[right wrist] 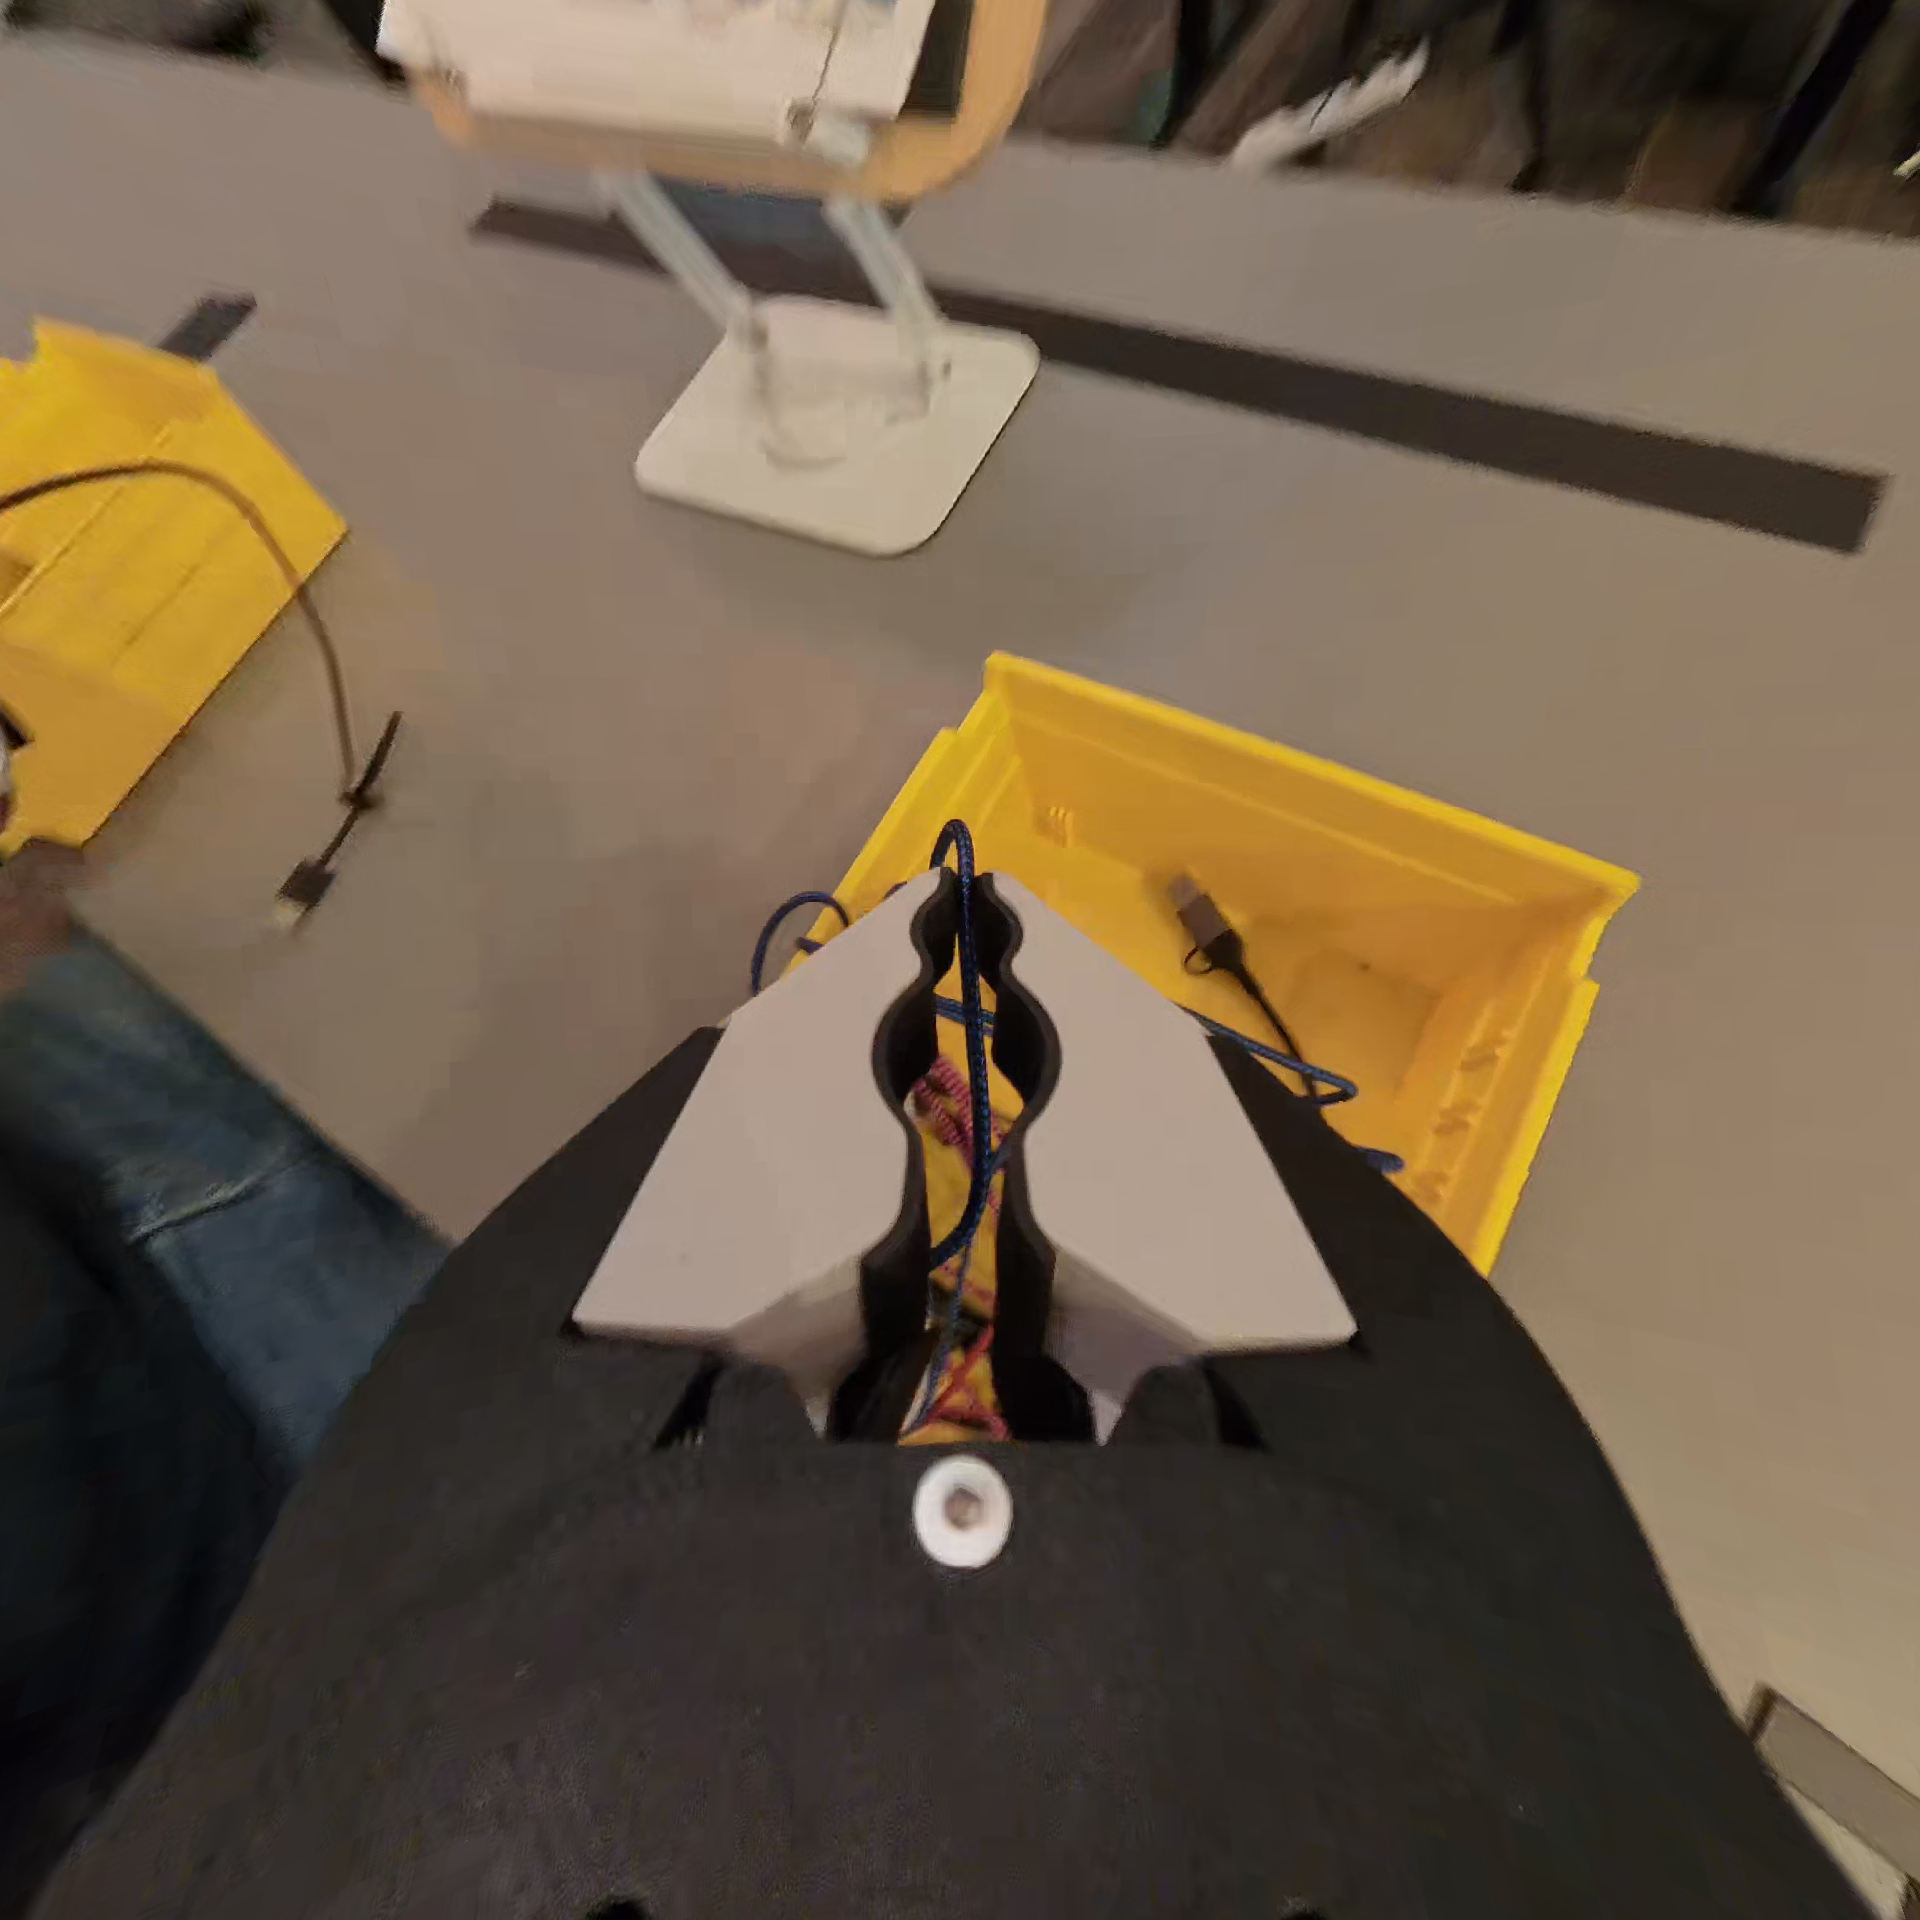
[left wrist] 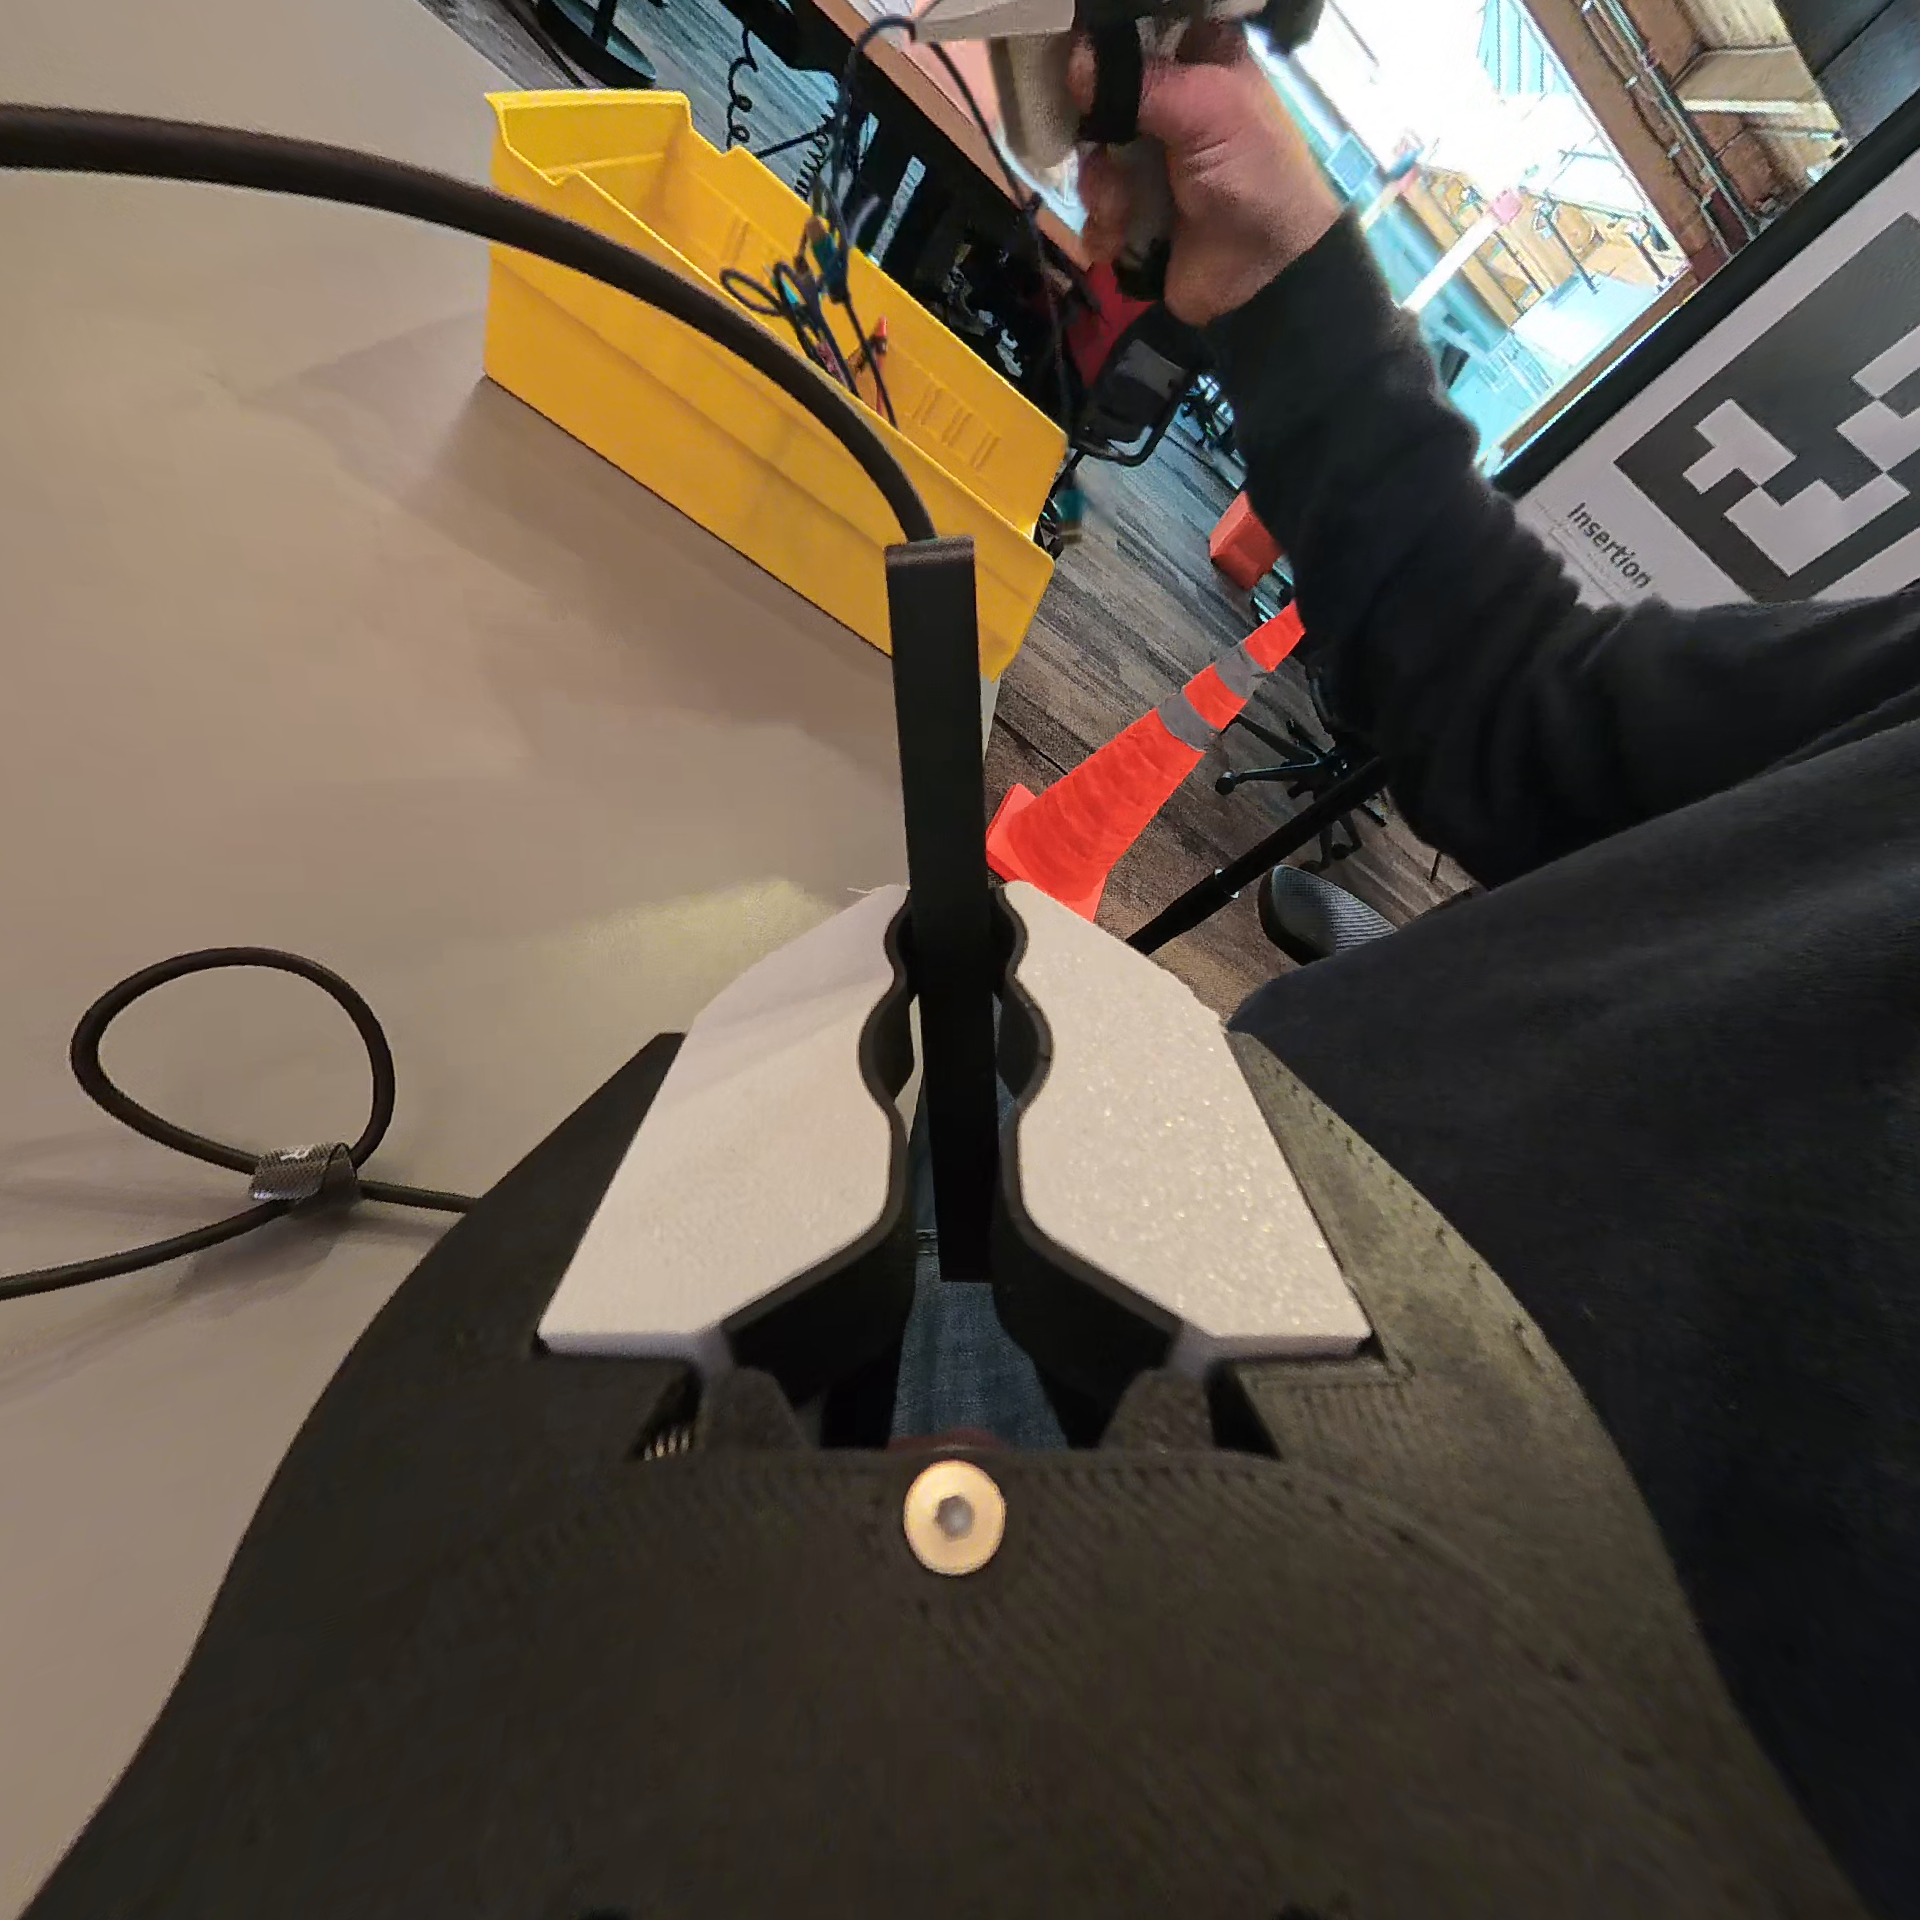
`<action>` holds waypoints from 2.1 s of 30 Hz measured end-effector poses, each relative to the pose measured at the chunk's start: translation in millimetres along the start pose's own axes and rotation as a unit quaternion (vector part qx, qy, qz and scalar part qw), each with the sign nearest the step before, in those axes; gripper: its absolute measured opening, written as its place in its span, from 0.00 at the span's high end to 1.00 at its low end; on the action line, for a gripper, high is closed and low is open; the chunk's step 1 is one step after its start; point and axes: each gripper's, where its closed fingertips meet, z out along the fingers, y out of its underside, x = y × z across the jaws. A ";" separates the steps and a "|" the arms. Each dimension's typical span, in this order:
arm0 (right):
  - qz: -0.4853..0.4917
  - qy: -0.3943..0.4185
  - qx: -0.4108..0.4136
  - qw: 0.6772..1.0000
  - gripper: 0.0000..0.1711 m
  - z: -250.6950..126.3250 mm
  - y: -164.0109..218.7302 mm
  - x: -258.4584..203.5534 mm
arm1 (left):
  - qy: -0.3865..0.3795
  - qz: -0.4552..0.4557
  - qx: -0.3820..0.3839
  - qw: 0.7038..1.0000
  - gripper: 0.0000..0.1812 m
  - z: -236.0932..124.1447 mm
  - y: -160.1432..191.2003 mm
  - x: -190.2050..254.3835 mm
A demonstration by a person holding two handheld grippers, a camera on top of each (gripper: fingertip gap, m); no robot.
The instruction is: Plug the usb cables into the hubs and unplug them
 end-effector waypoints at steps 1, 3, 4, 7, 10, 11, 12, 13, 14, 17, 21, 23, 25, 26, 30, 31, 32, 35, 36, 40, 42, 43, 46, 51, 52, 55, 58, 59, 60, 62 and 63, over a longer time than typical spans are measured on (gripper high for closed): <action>-0.007 0.015 0.028 0.999 1.00 -0.6 0.7 4.5 | 0.000 -0.001 0.000 1.000 0.94 0.0 0.3 -0.1; -0.013 0.050 0.068 0.996 1.00 -2.2 8.7 13.1 | -0.002 -0.002 0.000 1.000 0.94 -0.4 1.0 -1.2; -0.016 0.068 0.078 0.994 1.00 -2.7 15.5 17.6 | -0.002 -0.003 0.001 1.000 0.94 -0.7 0.7 -1.4; -0.032 0.128 0.093 0.987 1.00 -9.0 38.0 29.3 | -0.003 -0.003 0.002 1.000 0.94 -1.0 0.5 -1.4; -0.080 0.196 0.053 0.976 1.00 -20.3 64.7 34.2 | 0.000 0.000 0.002 1.000 0.94 -0.1 0.6 0.0; -0.094 0.203 0.038 0.974 1.00 -21.9 74.0 30.5 | -0.001 0.002 0.002 1.000 0.94 0.1 0.7 0.4; -0.109 0.210 0.018 0.971 1.00 -22.6 85.1 26.7 | -0.002 0.003 0.001 1.000 0.94 0.4 0.7 0.6; -0.129 0.224 -0.009 0.966 1.00 -24.1 98.0 25.7 | -0.002 0.004 0.000 1.000 0.94 0.6 0.9 0.6; -0.149 0.231 -0.040 0.961 1.00 -24.7 111.6 23.3 | -0.002 0.004 0.001 1.000 0.94 0.8 0.7 0.7; -0.185 0.206 -0.136 0.951 1.00 -19.2 151.1 11.1 | 0.002 0.003 0.000 1.000 0.94 2.7 1.4 1.5; -0.207 0.172 -0.246 0.931 1.00 -8.0 189.6 10.6 | 0.005 0.007 -0.007 1.000 0.94 6.1 3.5 4.6; -0.187 0.145 -0.300 0.924 1.00 -0.6 207.5 13.8 | 0.003 0.011 -0.007 1.000 0.94 5.6 3.1 6.0; -0.185 0.112 -0.362 0.907 1.00 6.1 226.9 15.8 | 0.001 0.013 -0.006 1.000 0.94 4.1 2.1 6.9; -0.169 0.096 -0.395 0.898 1.00 6.8 235.8 15.6 | 0.000 0.014 -0.005 1.000 0.94 3.1 1.8 6.7; -0.126 0.047 -0.458 0.879 0.99 2.0 235.3 13.0 | -0.004 0.014 -0.008 1.000 0.94 2.3 2.7 5.1; -0.121 0.047 -0.457 0.880 0.92 -0.3 229.5 13.2 | -0.006 0.015 -0.009 1.000 0.94 2.0 2.9 4.5; -0.121 0.046 -0.453 0.882 0.86 -3.3 223.2 11.3 | -0.007 0.014 -0.008 1.000 0.94 1.7 2.8 4.1; -0.132 0.042 -0.428 0.893 0.77 -16.3 199.8 -2.6 | -0.009 0.010 -0.007 1.000 0.94 0.4 2.6 1.0; -0.130 0.040 -0.416 0.899 0.76 -19.9 190.9 -9.1 | -0.008 0.008 -0.006 1.000 0.94 0.5 2.6 0.3; -0.157 0.043 -0.321 0.933 0.77 -13.5 135.0 -35.2 | -0.005 0.005 -0.009 1.000 0.94 3.3 4.0 -1.2; -0.174 0.032 -0.256 0.950 0.75 0.7 102.4 -60.0 | -0.004 0.006 -0.010 1.000 0.94 4.0 3.8 -0.6; -0.183 0.012 -0.228 0.956 0.71 7.9 88.7 -80.3 | -0.005 0.007 -0.009 1.000 0.94 3.6 3.0 -0.4; -0.210 -0.067 -0.138 0.966 0.66 41.0 56.3 -160.7 | -0.002 0.006 -0.002 1.000 0.94 1.9 -0.7 0.9; -0.268 -0.200 -0.036 0.942 0.51 118.1 38.9 -287.6 | -0.002 0.021 -0.017 1.000 0.94 0.4 1.0 2.0; -0.264 -0.233 -0.018 0.936 0.46 128.8 34.8 -306.7 | -0.005 0.027 -0.024 0.999 0.94 0.1 2.9 2.3; -0.176 -0.357 0.002 0.917 0.44 146.4 17.6 -353.7 | -0.029 0.058 -0.060 0.996 0.94 0.1 14.0 -0.2; -0.143 -0.384 0.009 0.912 0.45 163.1 -3.0 -357.4 | -0.050 0.089 -0.093 0.990 0.94 0.3 25.6 -3.0; -0.115 -0.420 0.001 0.900 0.45 164.6 -6.2 -360.5 | -0.057 0.097 -0.103 0.988 0.94 0.4 28.9 -5.3; -0.098 -0.464 -0.027 0.880 0.49 163.8 -0.6 -365.3 | -0.065 0.105 -0.111 0.986 0.94 0.6 31.9 -7.7; -0.087 -0.517 -0.065 0.849 0.66 164.5 10.7 -371.2 | -0.077 0.119 -0.125 0.982 0.94 1.4 36.5 -12.0; -0.073 -0.528 -0.058 0.844 0.68 166.7 9.5 -375.6 | -0.079 0.122 -0.129 0.981 0.94 2.1 38.2 -13.0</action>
